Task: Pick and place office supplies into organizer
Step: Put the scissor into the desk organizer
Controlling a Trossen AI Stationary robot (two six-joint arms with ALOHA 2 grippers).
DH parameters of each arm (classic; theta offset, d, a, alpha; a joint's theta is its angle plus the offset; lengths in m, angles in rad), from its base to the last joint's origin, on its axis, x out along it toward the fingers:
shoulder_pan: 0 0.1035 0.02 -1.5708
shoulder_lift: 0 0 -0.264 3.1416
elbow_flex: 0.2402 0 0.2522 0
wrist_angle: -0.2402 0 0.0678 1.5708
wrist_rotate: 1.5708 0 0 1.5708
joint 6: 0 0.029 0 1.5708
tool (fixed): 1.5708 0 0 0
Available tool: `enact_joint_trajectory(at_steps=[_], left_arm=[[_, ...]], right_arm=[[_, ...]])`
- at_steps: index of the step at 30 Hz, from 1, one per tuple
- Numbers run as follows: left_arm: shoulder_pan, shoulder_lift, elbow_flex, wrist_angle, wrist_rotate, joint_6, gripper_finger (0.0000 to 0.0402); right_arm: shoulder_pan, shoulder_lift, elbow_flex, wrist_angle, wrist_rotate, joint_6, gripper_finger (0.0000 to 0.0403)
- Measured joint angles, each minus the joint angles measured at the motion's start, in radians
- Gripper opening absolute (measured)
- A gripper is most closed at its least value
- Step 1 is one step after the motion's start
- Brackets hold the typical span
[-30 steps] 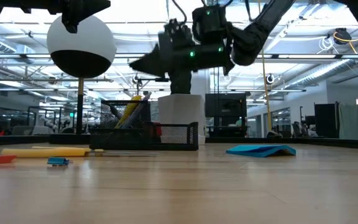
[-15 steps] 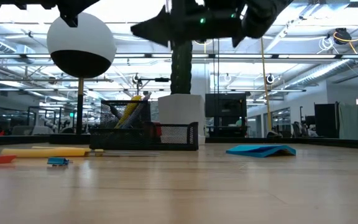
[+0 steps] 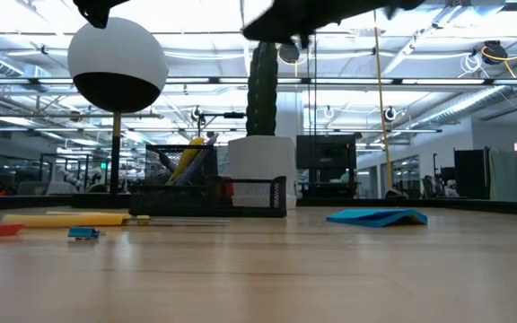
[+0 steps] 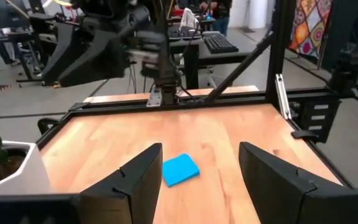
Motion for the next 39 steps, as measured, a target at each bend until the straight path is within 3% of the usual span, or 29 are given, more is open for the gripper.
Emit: enact_joint_trajectory(at_steps=[4,13,21,24,30,39], left_arm=[[-0.021,0.040,0.022,0.003,-0.004,0.011,0.0218],[-0.033,0.204,0.136,-0.105,-0.006,0.041,0.0218],[-0.035,0.337,0.258,-0.148,-0.008,0.049,0.0218],[-0.034,0.357,0.268,-0.148,-0.008,0.065,0.0218],[-0.034,0.363,0.268,-0.157,-0.008,0.069,0.0218],[-0.048,0.363,0.268,-0.225,0.030,0.032,0.0218]], right_arm=[[0.020,-0.088,-0.095,0.045,0.219,-0.025,0.0073],[0.087,-0.295,-0.349,0.395,0.548,-0.208,0.0073],[0.168,-0.330,-0.373,0.488,0.936,-0.472,0.0077],[0.170,-0.325,-0.373,0.497,0.954,-0.491,0.0077],[0.168,-0.325,-0.373,0.548,0.825,-0.443,0.0076],[0.169,-0.325,-0.373,0.571,0.822,-0.468,0.0075]])
